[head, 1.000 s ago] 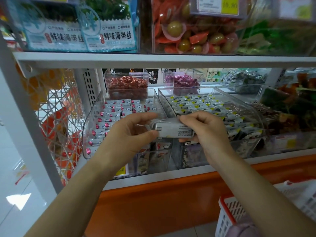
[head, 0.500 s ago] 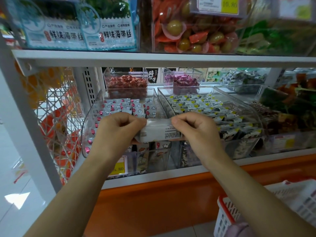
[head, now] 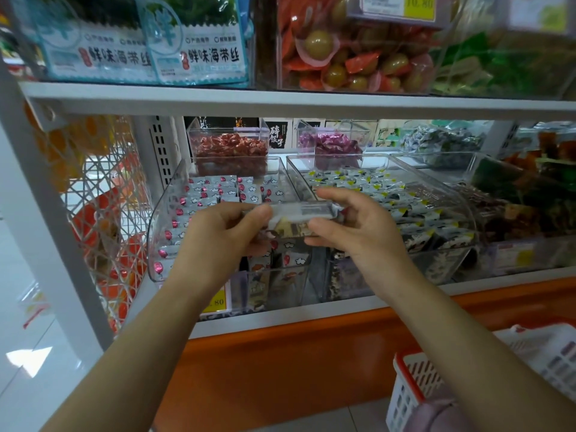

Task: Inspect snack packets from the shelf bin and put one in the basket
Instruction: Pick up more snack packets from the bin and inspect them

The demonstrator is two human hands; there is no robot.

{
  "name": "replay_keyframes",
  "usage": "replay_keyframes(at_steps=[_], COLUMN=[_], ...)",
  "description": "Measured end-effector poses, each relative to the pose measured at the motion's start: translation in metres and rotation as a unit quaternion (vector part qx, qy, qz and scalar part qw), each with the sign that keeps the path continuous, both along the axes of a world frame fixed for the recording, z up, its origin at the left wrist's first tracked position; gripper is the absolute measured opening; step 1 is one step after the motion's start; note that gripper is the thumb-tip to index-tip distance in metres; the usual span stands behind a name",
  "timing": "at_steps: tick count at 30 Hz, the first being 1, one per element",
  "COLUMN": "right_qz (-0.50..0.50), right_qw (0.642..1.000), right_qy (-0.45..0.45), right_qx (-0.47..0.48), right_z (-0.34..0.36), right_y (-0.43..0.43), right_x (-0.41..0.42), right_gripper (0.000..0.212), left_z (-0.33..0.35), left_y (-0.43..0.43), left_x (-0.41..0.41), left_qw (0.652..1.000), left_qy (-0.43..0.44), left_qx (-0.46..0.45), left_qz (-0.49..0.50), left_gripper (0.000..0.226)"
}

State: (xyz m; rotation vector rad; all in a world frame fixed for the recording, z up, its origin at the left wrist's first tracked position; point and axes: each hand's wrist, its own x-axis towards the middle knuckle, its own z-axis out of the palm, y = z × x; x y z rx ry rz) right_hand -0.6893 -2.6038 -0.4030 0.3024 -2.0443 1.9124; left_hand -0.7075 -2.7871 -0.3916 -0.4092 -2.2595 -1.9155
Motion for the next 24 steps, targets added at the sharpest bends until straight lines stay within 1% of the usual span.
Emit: replay_keyframes(at_steps=[1,3,4,6,8,10,13,15,16,18,20,24], right_qz=[-0.034,-0.107,-0.132,-0.151,-0.146,-0.136,-0.130,-0.132,-0.133,-0.131,-0.126,-0.101], right_qw=[0.999,0.993,0.988,0.984,0.985,0.986,0.986,0.987,0.989,0.991,0.987,0.967], right_qy=[0.005,0.008,0.012,0.016,0.013,0.013,0.006,0.004,0.008,0.019,0.037,0.083], right_qx=[-0.012,-0.054,-0.074,-0.093,-0.091,-0.093,-0.108,-0.086,-0.059,0.020,0.095,0.217], right_z=[0.001,0.001,0.001,0.001,0.000,0.000,0.001,0.002,0.002,0.002,0.002,0.005], right_y=[0.001,0.006,0.009,0.014,0.015,0.014,0.015,0.016,0.015,0.013,0.010,0.002], right_x=[0.000,-0.003,-0.004,-0.005,-0.006,-0.007,-0.008,-0.007,-0.006,-0.004,-0.003,-0.005], right_gripper=[0.029,0.020,0.019,0.020,0.021,0.022,0.034,0.039,0.037,0.025,0.019,0.025], left_z=[-0.003,-0.008,-0.010,-0.013,-0.019,-0.023,-0.024,-0.022,-0.021,-0.021,-0.021,-0.017], left_y=[0.002,0.004,0.004,0.006,0.010,0.014,0.020,0.022,0.022,0.022,0.022,0.022], left_x=[-0.002,-0.007,-0.009,-0.014,-0.021,-0.028,-0.039,-0.048,-0.054,-0.062,-0.066,-0.068], left_qw=[1.000,0.989,0.974,0.936,0.902,0.881,0.880,0.883,0.887,0.892,0.895,0.902], left_qy=[0.006,0.068,0.117,0.197,0.210,0.192,0.186,0.188,0.182,0.160,0.142,0.137], left_qx=[-0.021,-0.121,-0.184,-0.290,-0.377,-0.432,-0.438,-0.429,-0.422,-0.418,-0.418,-0.400], left_qz=[0.008,0.046,0.061,0.044,0.012,0.003,0.012,0.033,0.043,0.054,0.068,0.090], left_gripper=[0.025,0.035,0.032,0.020,0.017,0.017,0.013,0.013,0.012,0.011,0.010,0.012])
